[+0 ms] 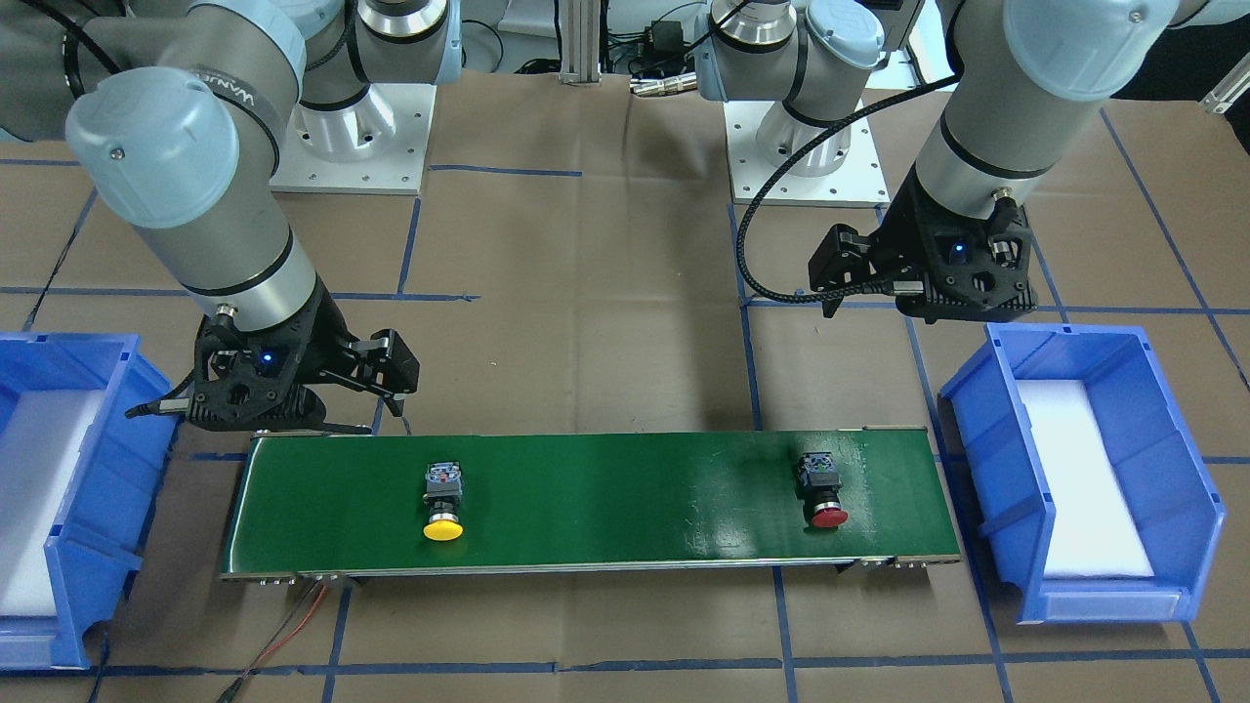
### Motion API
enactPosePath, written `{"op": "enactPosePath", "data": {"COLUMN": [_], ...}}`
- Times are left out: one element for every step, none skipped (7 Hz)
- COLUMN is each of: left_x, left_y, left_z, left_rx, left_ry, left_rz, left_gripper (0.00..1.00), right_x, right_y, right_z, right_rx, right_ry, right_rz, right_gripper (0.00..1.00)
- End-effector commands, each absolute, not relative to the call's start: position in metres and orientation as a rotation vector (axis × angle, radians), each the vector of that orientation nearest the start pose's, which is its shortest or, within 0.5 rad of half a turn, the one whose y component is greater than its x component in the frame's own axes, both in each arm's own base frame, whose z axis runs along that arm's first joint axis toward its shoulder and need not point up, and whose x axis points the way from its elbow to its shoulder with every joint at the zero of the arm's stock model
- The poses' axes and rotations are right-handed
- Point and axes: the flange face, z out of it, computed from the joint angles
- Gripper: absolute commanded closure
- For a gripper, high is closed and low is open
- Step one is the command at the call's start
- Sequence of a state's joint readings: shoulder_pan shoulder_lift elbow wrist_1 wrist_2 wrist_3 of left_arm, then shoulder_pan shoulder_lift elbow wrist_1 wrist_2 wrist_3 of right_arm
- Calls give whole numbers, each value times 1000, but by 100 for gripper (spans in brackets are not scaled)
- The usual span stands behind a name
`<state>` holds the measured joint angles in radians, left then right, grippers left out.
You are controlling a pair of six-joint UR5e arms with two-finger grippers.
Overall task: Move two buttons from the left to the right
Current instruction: 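Place the red button on the belt and raise the left gripper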
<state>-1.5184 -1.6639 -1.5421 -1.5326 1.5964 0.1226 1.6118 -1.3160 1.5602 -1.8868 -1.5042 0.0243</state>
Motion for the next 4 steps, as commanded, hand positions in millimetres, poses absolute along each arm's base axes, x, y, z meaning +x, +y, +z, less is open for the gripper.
{"op": "enactPosePath", "data": {"left_x": [-103,-103,-102,-103], "left_y": [-533,-533,-534,-533], "left_z": [459,459,460,461], "left_rx": [110,110,108,110], "left_ry": [3115,3117,3115,3115], "left_rz": [35,32,27,27], "left_gripper": [0,0,0,0], "right_x": [163,166,168,168], "right_y": [-604,-615,-619,-626], "right_z": [355,335,314,306], "right_rx": [-28,-26,-28,-29], "right_ry": [3083,3069,3074,3070], "right_rz": [-50,-53,3,-26], "right_gripper": [0,0,0,0]}}
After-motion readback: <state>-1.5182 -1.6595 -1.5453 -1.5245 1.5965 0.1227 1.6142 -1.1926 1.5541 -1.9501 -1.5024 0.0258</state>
